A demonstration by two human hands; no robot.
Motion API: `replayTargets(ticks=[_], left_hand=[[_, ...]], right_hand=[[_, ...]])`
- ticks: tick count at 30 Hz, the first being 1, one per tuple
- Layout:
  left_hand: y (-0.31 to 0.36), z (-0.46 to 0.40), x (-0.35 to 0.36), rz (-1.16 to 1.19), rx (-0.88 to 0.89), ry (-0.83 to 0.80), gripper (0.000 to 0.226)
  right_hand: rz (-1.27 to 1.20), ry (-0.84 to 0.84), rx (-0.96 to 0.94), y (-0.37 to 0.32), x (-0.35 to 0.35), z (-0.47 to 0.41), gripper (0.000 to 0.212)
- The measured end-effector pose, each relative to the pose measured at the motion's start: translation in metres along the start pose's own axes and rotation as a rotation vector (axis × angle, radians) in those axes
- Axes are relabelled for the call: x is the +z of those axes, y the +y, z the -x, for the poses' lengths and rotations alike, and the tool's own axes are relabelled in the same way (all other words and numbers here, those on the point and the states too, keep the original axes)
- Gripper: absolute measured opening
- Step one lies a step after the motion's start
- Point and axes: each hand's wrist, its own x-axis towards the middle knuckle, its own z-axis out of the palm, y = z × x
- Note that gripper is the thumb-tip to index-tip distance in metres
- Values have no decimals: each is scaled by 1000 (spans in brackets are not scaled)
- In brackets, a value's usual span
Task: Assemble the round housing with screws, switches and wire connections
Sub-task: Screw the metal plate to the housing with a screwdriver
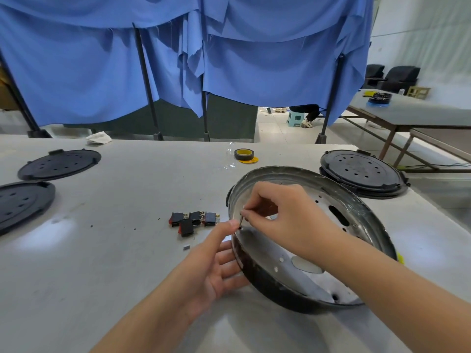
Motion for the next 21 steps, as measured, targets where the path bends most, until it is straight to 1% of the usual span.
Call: replayTargets(ticks=[4,11,16,18,21], left_hand=[[0,0,-1,6,-7,6,71],[-1,-3,-3,15,-10,-4,67],[-1,-4,-4,36,-29,-3,67],[-1,-4,-5,40,-32,-8,66],[-1,-5,-6,36,-44,0,73]], right_hand=[[5,-8,-7,1,0,0,9],[60,-22,-26,2,3,0,11],[145,-170,-20,2,2,-2,4],[153,-182,-4,2,1,-3,5],[161,-169,32,3,-4,-6,10]])
